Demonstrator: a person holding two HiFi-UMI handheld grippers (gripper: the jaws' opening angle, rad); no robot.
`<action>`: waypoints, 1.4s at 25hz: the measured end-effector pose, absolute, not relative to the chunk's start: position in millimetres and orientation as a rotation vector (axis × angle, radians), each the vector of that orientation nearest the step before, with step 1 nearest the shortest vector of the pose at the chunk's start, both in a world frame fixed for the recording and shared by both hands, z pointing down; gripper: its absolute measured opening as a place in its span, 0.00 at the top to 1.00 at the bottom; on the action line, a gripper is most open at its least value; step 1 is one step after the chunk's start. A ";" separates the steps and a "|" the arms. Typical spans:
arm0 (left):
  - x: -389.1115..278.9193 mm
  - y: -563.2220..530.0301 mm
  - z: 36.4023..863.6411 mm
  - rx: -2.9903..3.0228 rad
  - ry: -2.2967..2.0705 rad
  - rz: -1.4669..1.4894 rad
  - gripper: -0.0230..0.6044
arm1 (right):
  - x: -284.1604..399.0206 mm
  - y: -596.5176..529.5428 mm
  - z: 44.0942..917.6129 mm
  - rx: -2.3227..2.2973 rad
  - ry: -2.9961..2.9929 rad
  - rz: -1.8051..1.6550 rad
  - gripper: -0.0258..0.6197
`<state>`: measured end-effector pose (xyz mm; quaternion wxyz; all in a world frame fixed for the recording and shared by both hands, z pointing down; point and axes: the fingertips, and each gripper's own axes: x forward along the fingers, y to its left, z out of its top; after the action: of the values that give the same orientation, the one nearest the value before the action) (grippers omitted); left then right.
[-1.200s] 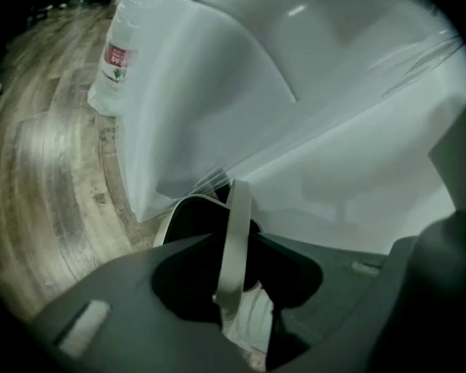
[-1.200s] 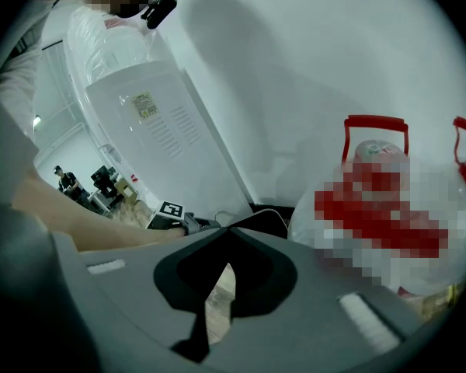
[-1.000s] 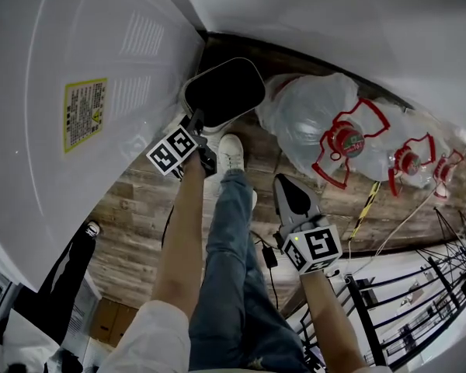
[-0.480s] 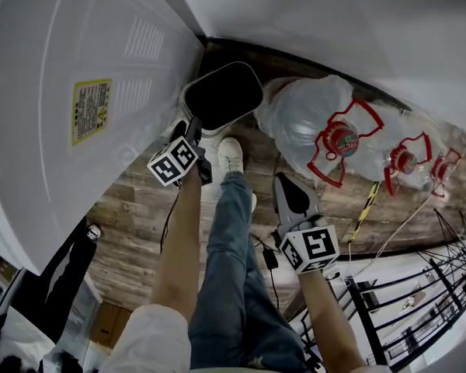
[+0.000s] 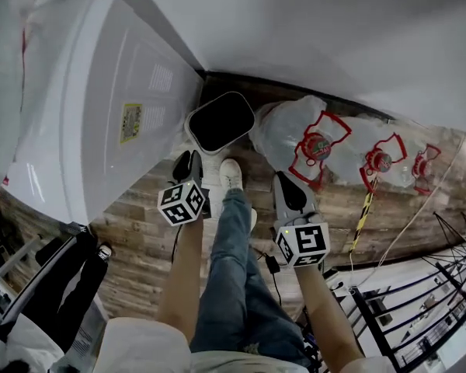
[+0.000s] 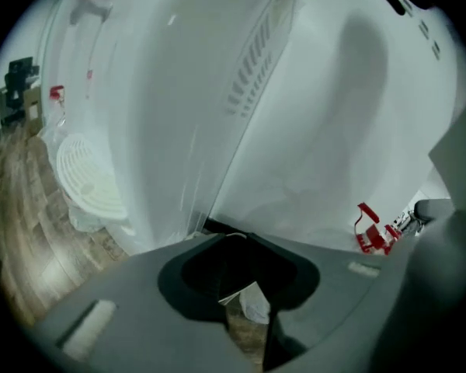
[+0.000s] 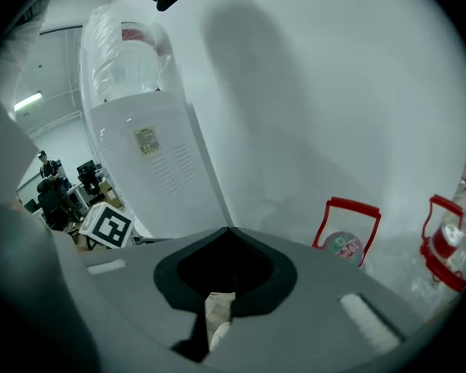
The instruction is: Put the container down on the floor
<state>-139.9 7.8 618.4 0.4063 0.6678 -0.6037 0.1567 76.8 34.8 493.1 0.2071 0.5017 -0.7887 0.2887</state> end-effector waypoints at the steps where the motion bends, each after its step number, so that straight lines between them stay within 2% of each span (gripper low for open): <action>1: -135.2 4.9 602.7 1.727 -1.516 0.406 0.84 | 78.0 30.7 485.3 1.407 -2.199 0.783 0.92; 5: -115.4 -2.2 542.0 1.903 -1.470 0.456 0.96 | 77.9 16.7 455.1 1.432 -2.221 0.712 0.92; 21: -66.1 -11.9 291.2 2.362 -1.494 0.396 0.96 | 110.4 4.1 292.4 1.583 -2.317 0.507 0.92; 35: -77.5 -0.6 126.9 2.471 -1.622 0.145 0.96 | 111.6 28.5 148.8 1.676 -2.437 0.284 0.92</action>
<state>-77.5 -0.6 126.9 0.0910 0.8315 -0.5458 0.0488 111.6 28.5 148.8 0.0849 0.5621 -0.8172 0.0952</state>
